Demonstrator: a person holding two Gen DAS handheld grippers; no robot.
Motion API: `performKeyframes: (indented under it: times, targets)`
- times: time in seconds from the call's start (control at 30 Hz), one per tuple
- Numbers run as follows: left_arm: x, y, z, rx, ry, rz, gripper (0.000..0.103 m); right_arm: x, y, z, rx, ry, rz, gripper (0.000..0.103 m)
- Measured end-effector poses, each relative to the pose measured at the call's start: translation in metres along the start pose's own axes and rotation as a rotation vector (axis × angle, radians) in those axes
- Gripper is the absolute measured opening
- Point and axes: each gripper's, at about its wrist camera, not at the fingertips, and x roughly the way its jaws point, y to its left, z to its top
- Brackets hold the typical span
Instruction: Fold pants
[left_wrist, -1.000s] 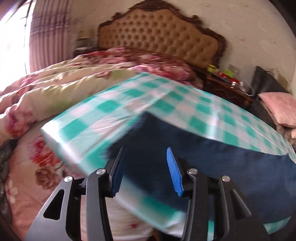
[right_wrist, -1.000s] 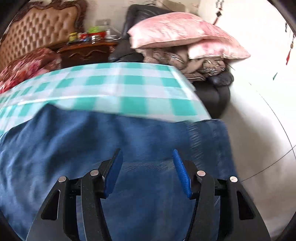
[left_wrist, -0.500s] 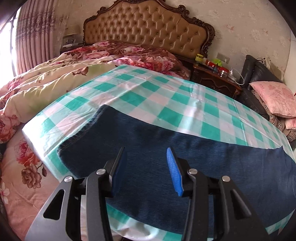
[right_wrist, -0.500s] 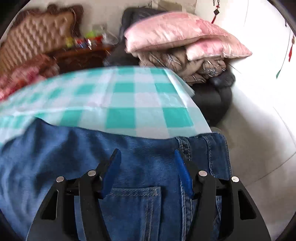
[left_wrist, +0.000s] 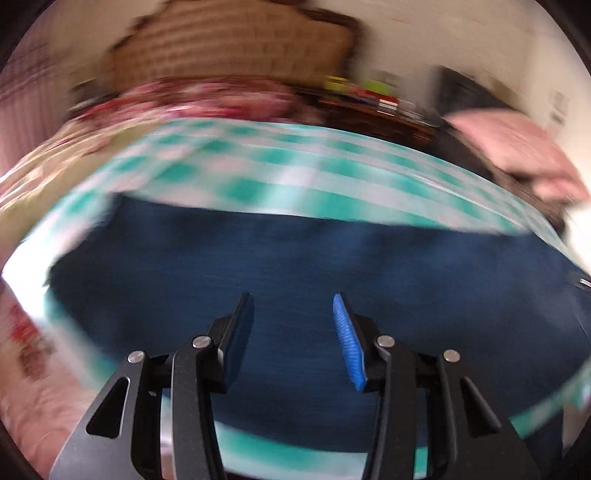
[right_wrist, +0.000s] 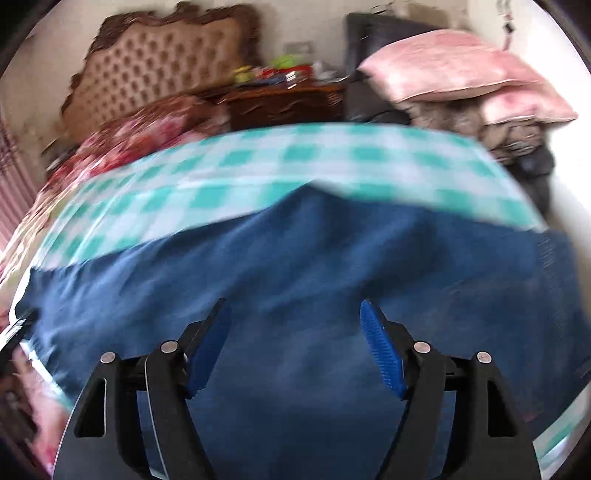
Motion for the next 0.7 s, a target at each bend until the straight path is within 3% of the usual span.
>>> performKeyframes:
  times: [0.07, 0.13, 0.17, 0.23, 0.33, 0.43, 0.5, 0.6, 0.7]
  targets:
    - [0.004, -0.035, -0.008, 0.050, 0.016, -0.078, 0.045, 0.008, 0.037, -0.013, -0.052, 0.050, 0.022, 0.073]
    - [0.005, -0.065, -0.020, 0.122, 0.023, -0.140, 0.045, 0.007, 0.063, -0.021, -0.109, 0.045, 0.013, 0.081]
    - [0.005, -0.075, -0.026, 0.157, 0.024, -0.145, 0.045, 0.003, 0.075, -0.024, -0.125, 0.025, 0.002, 0.087]
    - [0.009, -0.085, -0.035, 0.198, 0.038, -0.138, 0.045, -0.001, 0.089, -0.027, -0.151, 0.007, 0.001, 0.088]
    - [0.013, -0.074, -0.039, 0.176, 0.039, -0.137, 0.045, 0.005, 0.110, -0.031, -0.232, 0.001, -0.001, 0.088]
    - [0.015, -0.044, -0.036, 0.137, 0.028, -0.079, 0.045, 0.019, 0.126, -0.036, -0.300, 0.064, 0.052, 0.088]
    - [0.014, -0.025, -0.032, 0.108, 0.027, -0.053, 0.045, 0.022, 0.136, -0.034, -0.294, 0.054, 0.067, 0.088]
    - [0.014, 0.009, -0.027, 0.073, 0.026, 0.081, 0.048, 0.031, 0.150, -0.027, -0.291, 0.059, 0.096, 0.088]
    - [-0.002, 0.062, -0.020, -0.053, -0.012, 0.207, 0.049, 0.046, 0.166, -0.021, -0.333, 0.058, 0.069, 0.087]
